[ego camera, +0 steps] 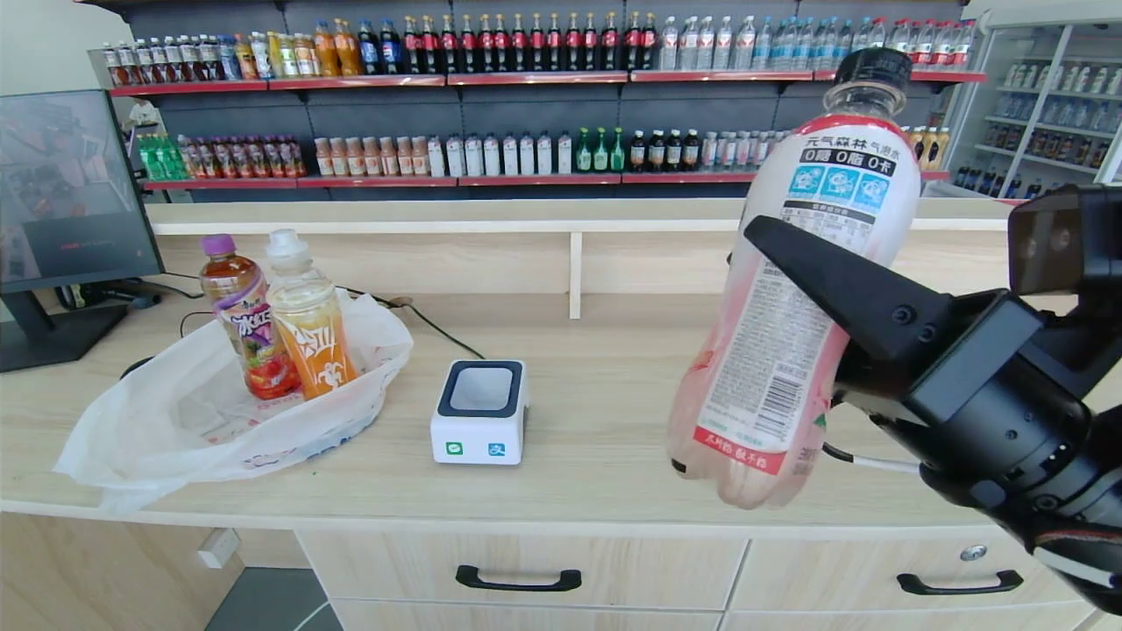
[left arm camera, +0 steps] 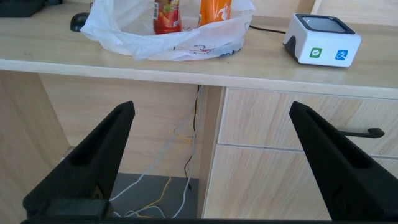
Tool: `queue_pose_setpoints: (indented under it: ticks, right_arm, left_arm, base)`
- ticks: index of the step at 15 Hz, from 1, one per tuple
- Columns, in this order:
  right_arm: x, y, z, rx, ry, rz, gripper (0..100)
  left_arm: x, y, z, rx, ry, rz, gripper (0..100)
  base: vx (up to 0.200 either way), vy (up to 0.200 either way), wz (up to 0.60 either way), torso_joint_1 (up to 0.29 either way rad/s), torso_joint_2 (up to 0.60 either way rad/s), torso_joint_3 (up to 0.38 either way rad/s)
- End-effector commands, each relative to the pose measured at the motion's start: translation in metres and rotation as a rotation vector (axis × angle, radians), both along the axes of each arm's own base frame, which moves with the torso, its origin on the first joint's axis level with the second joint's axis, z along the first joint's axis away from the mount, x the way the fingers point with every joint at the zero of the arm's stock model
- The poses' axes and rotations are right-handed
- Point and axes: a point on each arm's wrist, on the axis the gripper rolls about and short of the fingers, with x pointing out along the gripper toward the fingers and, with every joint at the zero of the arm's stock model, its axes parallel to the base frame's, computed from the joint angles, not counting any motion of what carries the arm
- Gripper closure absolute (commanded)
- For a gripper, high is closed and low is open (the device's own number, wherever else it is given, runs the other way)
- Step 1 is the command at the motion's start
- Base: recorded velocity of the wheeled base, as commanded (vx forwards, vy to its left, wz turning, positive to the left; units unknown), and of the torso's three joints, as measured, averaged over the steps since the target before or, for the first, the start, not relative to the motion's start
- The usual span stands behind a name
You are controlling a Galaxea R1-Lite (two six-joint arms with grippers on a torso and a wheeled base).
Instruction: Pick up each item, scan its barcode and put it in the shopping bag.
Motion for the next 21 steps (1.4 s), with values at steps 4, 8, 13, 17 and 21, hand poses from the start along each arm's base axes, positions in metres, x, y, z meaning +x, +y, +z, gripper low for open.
queue_pose_setpoints:
  ticks: [4,8,13,17,21]
  right_arm:
    - [-0.004,0.025,0.009,0.047,-0.002,0.076,100]
    - [-0.021,0.027,0.007,0.023,-0.024,0.109,100]
    - [-0.024,0.033,0.01,0.011,-0.065,0.119,100]
    - [-0.033,0.036,0.007,-0.004,-0.062,0.155,100]
    - [-0.036,0.038,0.001,-0.03,-0.059,0.157,100]
  left_arm:
    - [0.0,0.0,0.0,0.0,0.0,0.0,0]
    - [0.0,0.0,0.0,0.0,-0.001,0.0,0]
    - [0.0,0.0,0.0,0.0,-0.001,0.0,0]
    - [0.0,0.0,0.0,0.0,0.002,0.0,0]
    - [0.0,0.0,0.0,0.0,0.0,0.0,0]
  base:
    - [0.0,0.0,0.0,0.0,0.0,0.0]
    - [0.0,0.0,0.0,0.0,0.0,0.0]
    - [0.0,0.0,0.0,0.0,0.0,0.0]
    - [0.0,0.0,0.0,0.0,0.0,0.0]
    - [0.0,0.0,0.0,0.0,0.0,0.0]
